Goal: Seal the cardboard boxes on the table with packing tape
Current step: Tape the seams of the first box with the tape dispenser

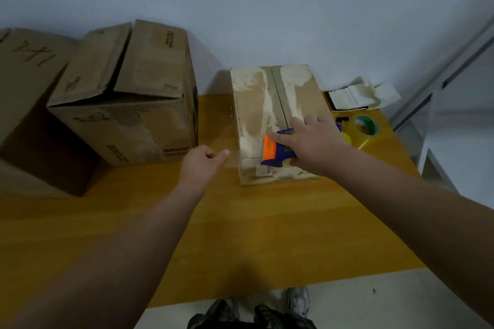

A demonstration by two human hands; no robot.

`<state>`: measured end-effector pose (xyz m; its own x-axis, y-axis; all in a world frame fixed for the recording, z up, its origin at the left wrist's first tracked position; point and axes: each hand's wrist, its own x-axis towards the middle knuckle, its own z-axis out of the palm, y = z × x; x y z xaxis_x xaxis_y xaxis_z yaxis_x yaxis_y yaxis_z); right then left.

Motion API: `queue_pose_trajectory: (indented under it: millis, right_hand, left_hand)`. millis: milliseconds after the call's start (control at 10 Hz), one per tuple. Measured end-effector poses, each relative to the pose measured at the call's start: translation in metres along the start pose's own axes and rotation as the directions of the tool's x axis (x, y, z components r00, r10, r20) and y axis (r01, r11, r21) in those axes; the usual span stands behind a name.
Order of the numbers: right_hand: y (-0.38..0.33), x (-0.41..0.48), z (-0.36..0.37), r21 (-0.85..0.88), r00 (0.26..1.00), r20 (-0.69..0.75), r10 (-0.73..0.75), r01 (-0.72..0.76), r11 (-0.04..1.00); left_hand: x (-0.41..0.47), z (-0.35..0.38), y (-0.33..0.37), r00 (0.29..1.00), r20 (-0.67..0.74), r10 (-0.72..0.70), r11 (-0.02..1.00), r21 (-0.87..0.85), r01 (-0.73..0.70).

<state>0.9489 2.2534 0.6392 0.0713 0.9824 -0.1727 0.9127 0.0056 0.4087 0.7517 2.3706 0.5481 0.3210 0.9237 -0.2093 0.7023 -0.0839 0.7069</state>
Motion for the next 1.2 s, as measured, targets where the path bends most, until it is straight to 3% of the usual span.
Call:
queue_pose_trajectory:
  millis: [300,400,500,600,700,800,900,1000,1100,1200]
  right_hand:
    - [-0.008,0.009,-0.002,-0.017,0.997,0.073,-0.004,0.005,1.0]
    - [-0.008,0.009,-0.002,-0.025,0.997,0.075,-0.004,0.006,1.0]
    - [-0.009,0.01,-0.001,-0.035,0.997,0.072,-0.003,0.006,0.999]
    - [-0.009,0.012,0.0,-0.03,0.996,0.084,-0.001,0.003,1.0]
    - [-0.008,0.013,0.0,-0.028,0.996,0.086,0.002,0.0,1.0]
    - [-0.008,0.011,0.001,-0.036,0.998,0.069,0.004,-0.002,0.999]
    - [-0.01,0.009,0.002,-0.043,0.998,0.06,-0.001,0.004,0.999]
    - [-0.01,0.007,0.002,-0.035,0.999,0.045,0.001,0.0,0.999]
    - [-0.012,0.006,0.003,-0.034,0.999,0.044,0.013,-0.012,0.999]
    - [-0.012,0.006,0.004,-0.037,0.999,0.049,0.018,-0.017,0.999]
  left_hand:
    - [0.006,0.027,-0.006,0.99,0.125,-0.064,0.996,-0.056,0.071]
    - [0.008,0.038,-0.008,0.951,0.256,-0.176,0.968,-0.13,0.214]
    - [0.008,0.039,-0.007,0.87,0.4,-0.29,0.874,-0.261,0.411]
    - [0.01,0.039,-0.01,0.77,0.503,-0.391,0.781,-0.261,0.567]
    - [0.003,0.041,-0.01,0.716,0.516,-0.47,0.762,-0.173,0.625]
    - [-0.004,0.049,-0.01,0.843,0.245,-0.48,0.8,-0.272,0.535]
    - [-0.016,0.051,0.001,0.952,0.046,-0.302,0.693,-0.675,0.253]
    - [-0.04,0.052,0.018,0.966,0.218,-0.137,0.484,-0.837,0.257]
    - [-0.046,0.066,0.006,0.977,0.2,0.074,0.827,-0.559,0.052]
    - [-0.043,0.053,0.006,0.785,0.612,-0.101,0.113,-0.777,0.62]
